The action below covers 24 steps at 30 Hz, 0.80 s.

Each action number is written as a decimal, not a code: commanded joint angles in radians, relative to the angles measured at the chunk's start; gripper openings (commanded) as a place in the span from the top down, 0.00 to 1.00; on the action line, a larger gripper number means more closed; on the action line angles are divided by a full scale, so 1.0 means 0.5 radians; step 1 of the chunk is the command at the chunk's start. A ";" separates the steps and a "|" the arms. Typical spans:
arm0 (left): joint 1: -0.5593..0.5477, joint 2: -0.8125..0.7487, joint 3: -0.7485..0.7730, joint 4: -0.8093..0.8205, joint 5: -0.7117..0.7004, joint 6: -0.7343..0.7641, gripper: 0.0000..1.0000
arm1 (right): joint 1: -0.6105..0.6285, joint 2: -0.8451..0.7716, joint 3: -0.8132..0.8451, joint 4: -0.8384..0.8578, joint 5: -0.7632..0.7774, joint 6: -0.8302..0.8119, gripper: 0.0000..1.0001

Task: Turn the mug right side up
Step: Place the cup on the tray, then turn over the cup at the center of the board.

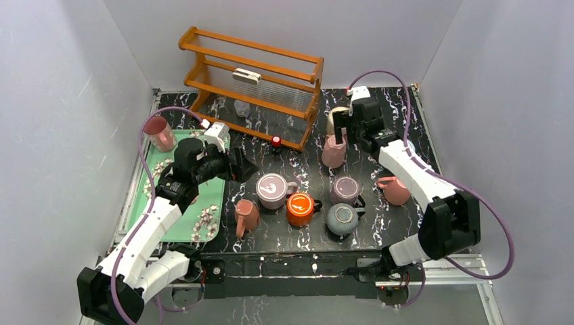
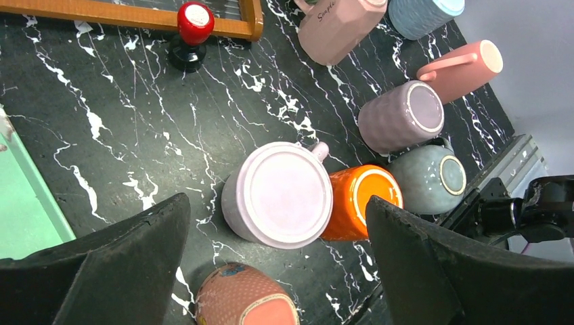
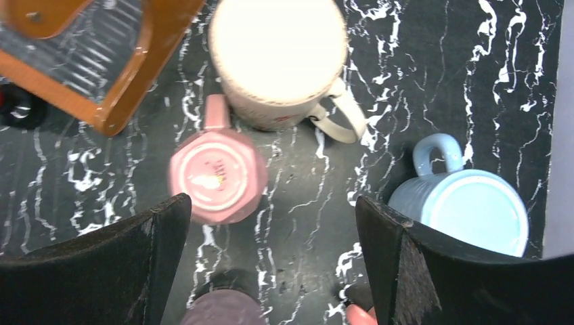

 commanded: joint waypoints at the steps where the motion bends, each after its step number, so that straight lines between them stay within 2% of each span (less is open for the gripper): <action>1: -0.007 -0.066 -0.039 0.126 0.036 0.055 0.02 | -0.177 0.110 0.157 0.045 -0.165 -0.225 0.04; 4: -0.006 -0.066 -0.035 0.104 0.025 0.079 0.02 | -0.244 0.213 0.196 0.091 -0.204 -0.378 0.16; 7: -0.006 -0.094 -0.039 0.104 0.028 0.073 0.02 | -0.322 0.338 0.286 0.063 -0.315 -0.476 0.22; 15: -0.006 -0.150 -0.060 0.104 0.020 0.073 0.02 | -0.463 0.545 0.398 -0.009 -0.670 -0.722 0.23; 24: -0.009 -0.167 -0.056 0.071 0.007 0.093 0.02 | -0.506 0.706 0.509 -0.058 -0.817 -0.894 0.25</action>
